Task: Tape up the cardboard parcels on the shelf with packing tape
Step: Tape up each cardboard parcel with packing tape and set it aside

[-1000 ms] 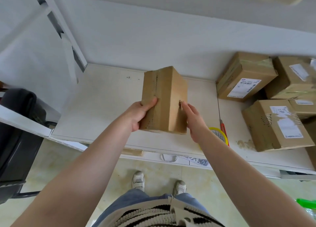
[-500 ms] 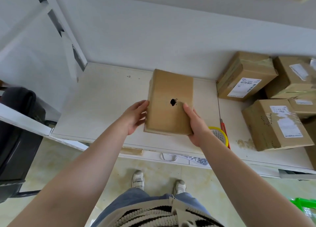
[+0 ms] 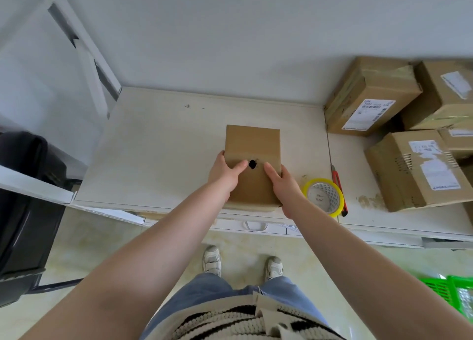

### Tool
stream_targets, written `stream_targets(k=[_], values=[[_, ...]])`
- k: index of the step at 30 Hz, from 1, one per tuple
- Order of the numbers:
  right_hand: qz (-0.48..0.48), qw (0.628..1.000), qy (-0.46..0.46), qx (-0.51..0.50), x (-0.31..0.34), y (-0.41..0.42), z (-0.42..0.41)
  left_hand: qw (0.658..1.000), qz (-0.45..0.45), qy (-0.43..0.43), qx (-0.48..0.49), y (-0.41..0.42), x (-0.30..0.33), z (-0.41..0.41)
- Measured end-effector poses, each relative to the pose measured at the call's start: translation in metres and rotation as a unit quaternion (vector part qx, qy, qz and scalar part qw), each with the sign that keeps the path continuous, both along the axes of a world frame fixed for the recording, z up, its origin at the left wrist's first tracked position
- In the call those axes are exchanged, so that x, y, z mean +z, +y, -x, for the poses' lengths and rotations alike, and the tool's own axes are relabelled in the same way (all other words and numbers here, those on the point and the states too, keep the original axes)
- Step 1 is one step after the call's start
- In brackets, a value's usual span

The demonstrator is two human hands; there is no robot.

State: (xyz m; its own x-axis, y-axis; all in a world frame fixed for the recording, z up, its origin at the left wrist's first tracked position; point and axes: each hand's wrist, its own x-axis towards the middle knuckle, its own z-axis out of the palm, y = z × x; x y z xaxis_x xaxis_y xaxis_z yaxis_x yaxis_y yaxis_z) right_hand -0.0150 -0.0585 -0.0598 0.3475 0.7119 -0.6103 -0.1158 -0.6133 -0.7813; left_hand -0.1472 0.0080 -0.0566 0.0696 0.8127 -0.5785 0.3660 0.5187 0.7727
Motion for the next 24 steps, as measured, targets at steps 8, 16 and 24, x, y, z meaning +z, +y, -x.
stream_targets(k=[8,16,24], values=[[0.012,0.999,-0.030,0.002,0.000,0.007,-0.005,1.000,0.003,-0.001,-0.007,0.008,-0.003,-0.007],[0.044,0.998,-0.040,0.011,-0.003,0.011,-0.013,0.996,-0.005,0.093,-0.006,0.005,0.004,-0.013],[0.031,0.914,-0.402,0.041,0.005,-0.034,-0.054,0.943,-0.261,0.183,-0.090,-0.013,0.027,-0.048]])
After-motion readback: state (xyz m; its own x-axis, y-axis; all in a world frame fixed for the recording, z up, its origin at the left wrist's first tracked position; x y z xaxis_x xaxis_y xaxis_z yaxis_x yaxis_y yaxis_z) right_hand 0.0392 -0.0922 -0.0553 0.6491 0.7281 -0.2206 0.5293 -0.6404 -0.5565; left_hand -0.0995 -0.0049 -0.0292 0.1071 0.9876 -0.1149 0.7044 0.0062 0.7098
